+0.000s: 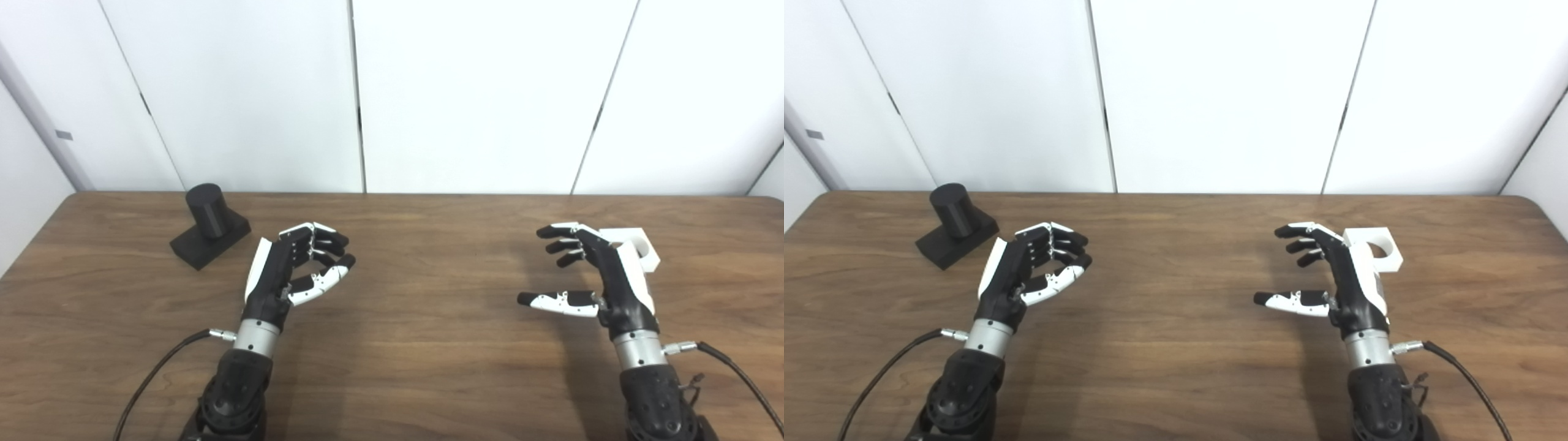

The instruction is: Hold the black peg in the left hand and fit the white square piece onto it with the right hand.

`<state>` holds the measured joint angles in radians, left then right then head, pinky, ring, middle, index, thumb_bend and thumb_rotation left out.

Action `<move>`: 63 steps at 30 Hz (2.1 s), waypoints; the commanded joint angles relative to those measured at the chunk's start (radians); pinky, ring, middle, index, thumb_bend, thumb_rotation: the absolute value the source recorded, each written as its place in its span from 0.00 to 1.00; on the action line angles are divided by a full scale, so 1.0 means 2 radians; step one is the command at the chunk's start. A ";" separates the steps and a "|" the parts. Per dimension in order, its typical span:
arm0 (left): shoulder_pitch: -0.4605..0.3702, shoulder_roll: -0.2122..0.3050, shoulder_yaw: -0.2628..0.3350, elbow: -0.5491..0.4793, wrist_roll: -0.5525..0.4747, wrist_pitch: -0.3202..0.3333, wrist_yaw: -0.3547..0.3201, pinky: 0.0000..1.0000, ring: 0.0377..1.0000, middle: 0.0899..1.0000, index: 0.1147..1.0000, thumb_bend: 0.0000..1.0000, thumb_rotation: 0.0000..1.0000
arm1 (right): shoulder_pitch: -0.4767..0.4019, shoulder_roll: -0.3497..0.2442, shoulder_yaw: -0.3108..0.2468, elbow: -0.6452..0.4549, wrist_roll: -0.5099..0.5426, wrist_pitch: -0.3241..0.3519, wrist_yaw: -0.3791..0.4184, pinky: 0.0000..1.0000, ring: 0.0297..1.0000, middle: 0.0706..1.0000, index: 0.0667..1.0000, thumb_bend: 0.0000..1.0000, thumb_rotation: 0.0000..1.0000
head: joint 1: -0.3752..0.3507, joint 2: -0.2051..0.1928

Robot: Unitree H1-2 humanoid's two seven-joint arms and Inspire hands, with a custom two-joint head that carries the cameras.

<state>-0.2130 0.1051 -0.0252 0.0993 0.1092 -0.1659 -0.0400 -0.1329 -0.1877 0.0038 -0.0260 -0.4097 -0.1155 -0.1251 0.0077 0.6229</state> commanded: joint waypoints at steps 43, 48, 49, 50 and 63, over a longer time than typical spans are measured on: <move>-0.023 -0.042 -0.031 0.060 0.027 -0.064 0.026 0.47 0.54 0.55 0.43 0.51 0.04 | -0.001 -0.026 -0.028 0.003 0.036 -0.074 -0.003 0.46 0.59 0.64 0.57 0.53 0.00 | 0.190 -0.089; -0.023 -0.038 -0.030 0.048 0.028 -0.058 0.025 0.48 0.57 0.58 0.43 0.51 0.04 | -0.001 -0.024 -0.028 -0.001 0.033 -0.068 -0.004 0.45 0.58 0.63 0.57 0.54 0.00 | 0.192 -0.089; -0.023 -0.036 -0.029 0.044 0.033 -0.058 0.028 0.48 0.58 0.60 0.43 0.51 0.05 | -0.001 -0.023 -0.028 -0.002 0.033 -0.067 -0.003 0.45 0.58 0.63 0.57 0.54 0.00 | 0.192 -0.089; -0.024 -0.034 -0.028 0.042 0.037 -0.059 0.030 0.48 0.58 0.61 0.43 0.51 0.05 | -0.001 -0.023 -0.027 -0.003 0.033 -0.067 -0.003 0.45 0.58 0.63 0.57 0.54 0.00 | 0.192 -0.089; -0.037 0.026 -0.015 -0.035 0.040 0.012 -0.006 0.51 0.64 0.68 0.43 0.51 0.05 | -0.002 -0.024 -0.028 -0.011 0.035 -0.054 0.004 0.45 0.57 0.63 0.57 0.54 0.00 | 0.201 -0.089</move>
<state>-0.2345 0.1453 -0.0624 0.0713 0.1896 -0.1466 -0.0469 -0.1059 -0.2238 -0.0417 -0.0118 -0.3429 -0.2139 -0.1128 0.4111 0.4433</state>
